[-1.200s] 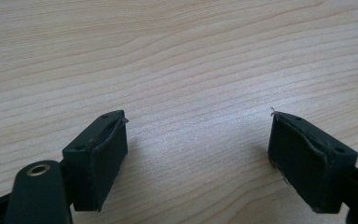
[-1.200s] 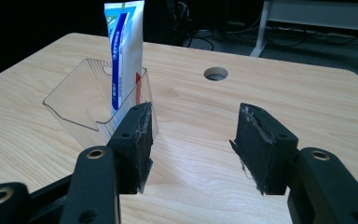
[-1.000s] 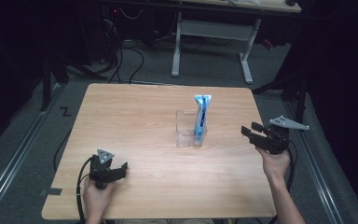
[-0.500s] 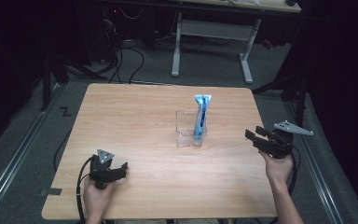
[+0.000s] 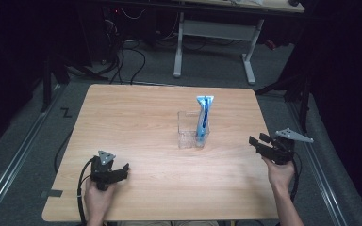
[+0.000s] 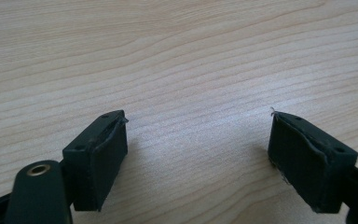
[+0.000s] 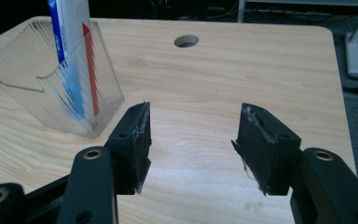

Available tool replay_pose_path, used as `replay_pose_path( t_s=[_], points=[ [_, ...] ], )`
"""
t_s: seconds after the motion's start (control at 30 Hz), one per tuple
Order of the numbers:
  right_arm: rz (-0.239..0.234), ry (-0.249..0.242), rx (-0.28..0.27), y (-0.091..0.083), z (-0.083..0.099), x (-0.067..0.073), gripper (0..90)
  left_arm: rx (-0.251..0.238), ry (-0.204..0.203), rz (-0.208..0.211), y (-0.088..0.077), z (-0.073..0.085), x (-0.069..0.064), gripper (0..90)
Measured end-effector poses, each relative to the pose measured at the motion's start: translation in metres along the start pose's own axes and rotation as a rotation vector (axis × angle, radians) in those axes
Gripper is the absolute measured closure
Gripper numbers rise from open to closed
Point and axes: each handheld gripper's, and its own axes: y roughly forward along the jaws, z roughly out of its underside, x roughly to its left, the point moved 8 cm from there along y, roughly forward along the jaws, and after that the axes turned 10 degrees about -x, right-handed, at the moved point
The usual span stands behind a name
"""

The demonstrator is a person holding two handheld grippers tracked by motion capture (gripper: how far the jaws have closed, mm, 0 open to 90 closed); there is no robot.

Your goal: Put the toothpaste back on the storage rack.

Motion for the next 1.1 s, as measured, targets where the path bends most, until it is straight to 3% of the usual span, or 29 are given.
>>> replay_pose_path(
  t_s=[0.2, 0.57, 0.73, 1.1],
  points=[
    [0.002, 0.006, 0.030, 0.005, 0.016, -0.003, 44.5, 0.001, 0.002, 0.002, 0.000, 0.000, 0.000, 19.6],
    [-0.001, 0.014, 0.059, 0.010, 0.037, 0.005, 44.8, 0.001, 0.002, 0.004, 0.000, 0.000, 0.000, 19.4],
    [-0.008, -0.028, 0.093, 0.014, 0.043, 0.011, 44.6, 0.001, 0.004, 0.004, 0.000, 0.000, 0.000, 19.2],
    [-0.016, -0.036, 0.108, 0.021, 0.059, 0.020, 44.3, 0.001, 0.004, 0.004, 0.000, 0.000, -0.001, 19.2]
  ],
)
